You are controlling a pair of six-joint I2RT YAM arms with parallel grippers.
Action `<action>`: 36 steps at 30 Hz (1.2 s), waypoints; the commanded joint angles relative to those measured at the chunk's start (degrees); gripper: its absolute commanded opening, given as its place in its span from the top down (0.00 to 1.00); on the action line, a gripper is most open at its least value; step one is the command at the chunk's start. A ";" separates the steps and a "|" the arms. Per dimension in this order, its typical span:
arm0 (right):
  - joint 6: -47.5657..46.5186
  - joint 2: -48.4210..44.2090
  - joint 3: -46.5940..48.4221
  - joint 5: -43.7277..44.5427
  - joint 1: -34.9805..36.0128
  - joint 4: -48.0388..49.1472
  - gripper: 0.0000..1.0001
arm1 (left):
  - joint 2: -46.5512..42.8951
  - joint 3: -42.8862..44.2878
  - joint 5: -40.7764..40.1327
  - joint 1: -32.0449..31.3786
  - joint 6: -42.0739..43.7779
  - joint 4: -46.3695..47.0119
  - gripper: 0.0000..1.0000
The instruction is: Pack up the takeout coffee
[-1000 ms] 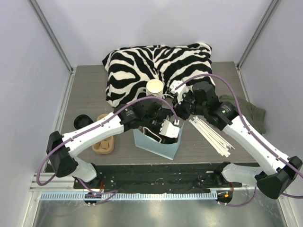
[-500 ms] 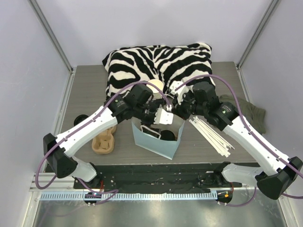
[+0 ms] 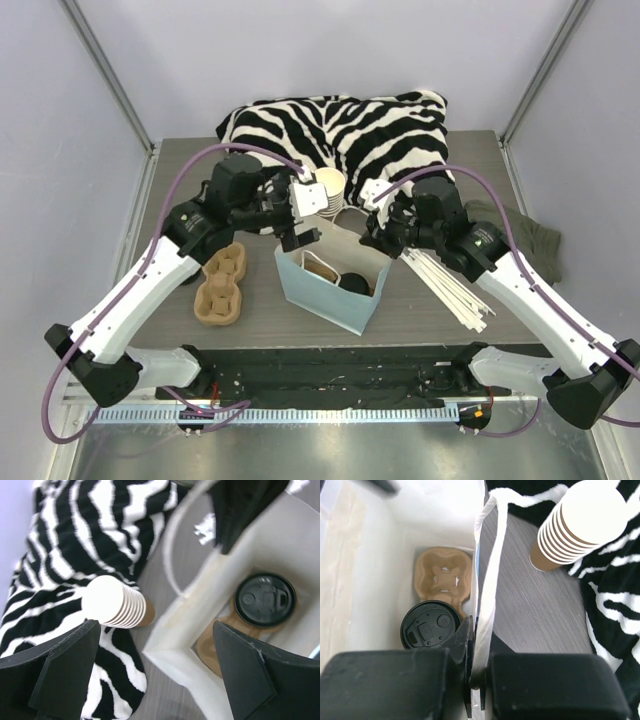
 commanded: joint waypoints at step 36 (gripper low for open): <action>-9.80 1.13 9.81 -3.02 9.21 -4.26 0.99 | 7.84 4.63 -4.57 21.53 -28.92 3.10 0.00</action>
